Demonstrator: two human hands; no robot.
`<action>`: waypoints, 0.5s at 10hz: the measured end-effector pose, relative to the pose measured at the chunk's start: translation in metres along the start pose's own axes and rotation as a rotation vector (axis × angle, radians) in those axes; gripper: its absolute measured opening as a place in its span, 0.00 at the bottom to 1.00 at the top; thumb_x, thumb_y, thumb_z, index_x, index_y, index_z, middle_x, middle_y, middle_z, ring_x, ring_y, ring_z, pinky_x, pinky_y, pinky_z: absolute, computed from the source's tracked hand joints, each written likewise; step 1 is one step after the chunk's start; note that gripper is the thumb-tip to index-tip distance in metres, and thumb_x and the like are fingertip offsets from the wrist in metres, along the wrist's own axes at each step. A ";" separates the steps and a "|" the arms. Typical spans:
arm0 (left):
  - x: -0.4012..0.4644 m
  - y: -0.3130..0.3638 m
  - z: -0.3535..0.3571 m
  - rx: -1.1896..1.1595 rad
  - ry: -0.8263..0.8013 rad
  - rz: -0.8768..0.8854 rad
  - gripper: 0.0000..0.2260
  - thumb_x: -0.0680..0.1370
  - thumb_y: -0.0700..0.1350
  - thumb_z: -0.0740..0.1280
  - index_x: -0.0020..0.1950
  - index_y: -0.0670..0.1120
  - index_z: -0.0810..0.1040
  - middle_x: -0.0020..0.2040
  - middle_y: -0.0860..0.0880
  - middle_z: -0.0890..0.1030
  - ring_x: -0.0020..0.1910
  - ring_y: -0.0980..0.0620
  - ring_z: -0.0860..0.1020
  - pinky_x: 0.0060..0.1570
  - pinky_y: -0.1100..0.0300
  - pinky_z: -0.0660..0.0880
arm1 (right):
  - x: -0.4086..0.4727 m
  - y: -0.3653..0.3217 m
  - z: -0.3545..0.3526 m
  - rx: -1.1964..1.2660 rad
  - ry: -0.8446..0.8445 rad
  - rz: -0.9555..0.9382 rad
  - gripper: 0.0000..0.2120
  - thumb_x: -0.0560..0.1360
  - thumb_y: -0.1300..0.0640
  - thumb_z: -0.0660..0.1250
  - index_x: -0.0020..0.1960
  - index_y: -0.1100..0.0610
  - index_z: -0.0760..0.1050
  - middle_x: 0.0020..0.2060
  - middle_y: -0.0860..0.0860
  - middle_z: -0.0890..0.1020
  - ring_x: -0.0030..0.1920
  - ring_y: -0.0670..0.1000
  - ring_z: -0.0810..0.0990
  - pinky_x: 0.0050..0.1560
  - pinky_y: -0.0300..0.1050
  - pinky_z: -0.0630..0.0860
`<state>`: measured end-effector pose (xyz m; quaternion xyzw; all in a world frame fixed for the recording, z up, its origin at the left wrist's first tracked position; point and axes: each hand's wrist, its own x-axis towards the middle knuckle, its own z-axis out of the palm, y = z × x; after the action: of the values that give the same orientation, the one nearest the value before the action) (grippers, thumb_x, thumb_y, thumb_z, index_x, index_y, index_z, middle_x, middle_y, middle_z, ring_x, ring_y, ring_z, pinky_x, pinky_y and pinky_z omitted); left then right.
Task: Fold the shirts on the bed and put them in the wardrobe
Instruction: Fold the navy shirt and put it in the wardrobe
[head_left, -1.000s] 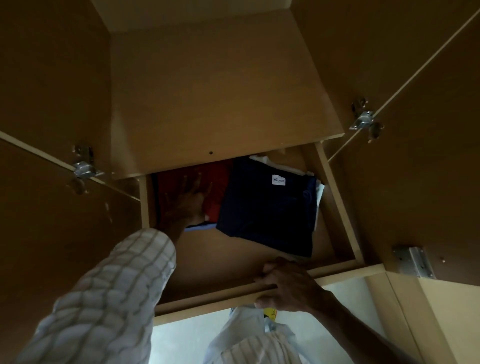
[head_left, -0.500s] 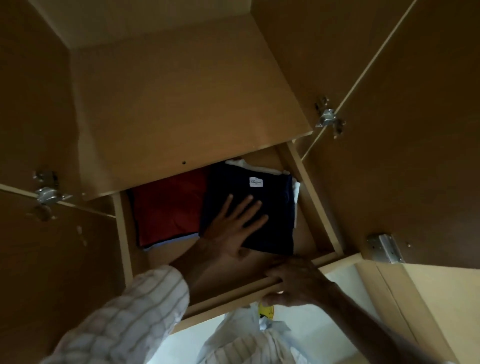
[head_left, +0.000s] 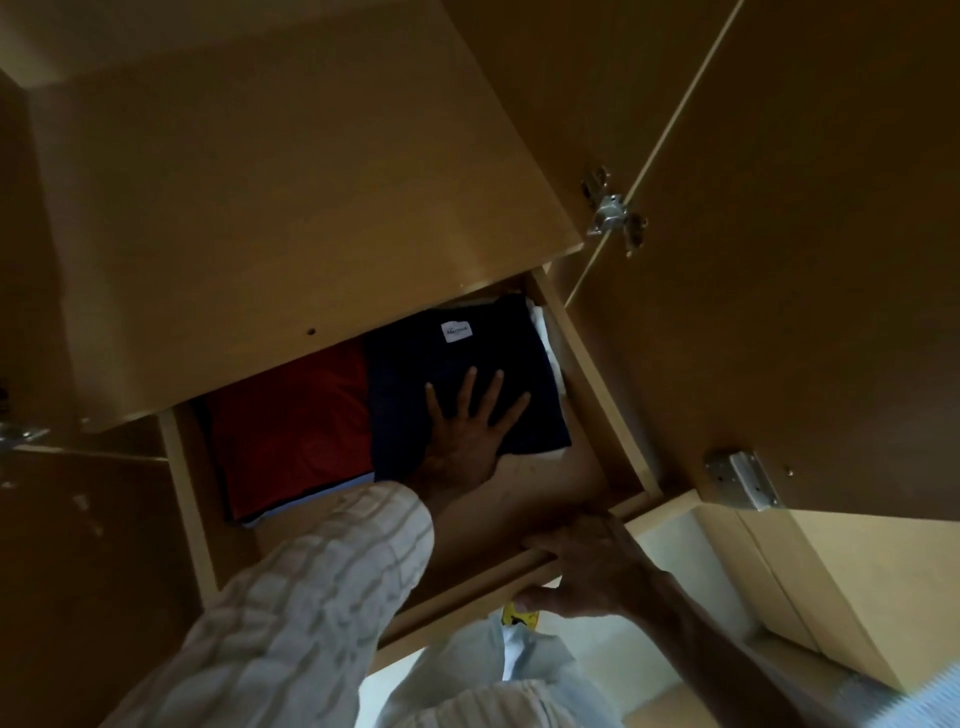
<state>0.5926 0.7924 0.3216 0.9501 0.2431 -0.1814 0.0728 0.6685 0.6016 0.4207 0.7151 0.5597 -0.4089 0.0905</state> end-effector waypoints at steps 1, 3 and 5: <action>0.020 -0.006 -0.012 -0.042 0.000 0.003 0.37 0.80 0.56 0.60 0.78 0.62 0.35 0.80 0.48 0.35 0.77 0.36 0.32 0.63 0.22 0.35 | 0.003 0.002 0.003 0.011 0.010 0.007 0.32 0.71 0.27 0.61 0.69 0.42 0.71 0.66 0.44 0.76 0.69 0.49 0.70 0.69 0.48 0.63; 0.049 -0.027 -0.026 -0.048 0.031 -0.025 0.36 0.81 0.51 0.59 0.78 0.62 0.37 0.81 0.48 0.37 0.77 0.36 0.35 0.65 0.21 0.41 | 0.008 0.007 0.013 0.083 0.003 -0.008 0.33 0.67 0.24 0.59 0.64 0.43 0.73 0.60 0.42 0.78 0.65 0.48 0.72 0.69 0.49 0.63; 0.073 -0.050 -0.031 -0.049 0.011 -0.029 0.38 0.81 0.52 0.62 0.78 0.62 0.37 0.81 0.48 0.37 0.78 0.36 0.36 0.66 0.21 0.45 | 0.009 0.014 0.024 0.066 0.045 -0.015 0.35 0.64 0.21 0.56 0.60 0.43 0.72 0.56 0.39 0.79 0.63 0.46 0.72 0.69 0.48 0.62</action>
<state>0.6372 0.8747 0.3202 0.9453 0.2618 -0.1713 0.0922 0.6694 0.5889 0.3942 0.7223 0.5532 -0.4118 0.0512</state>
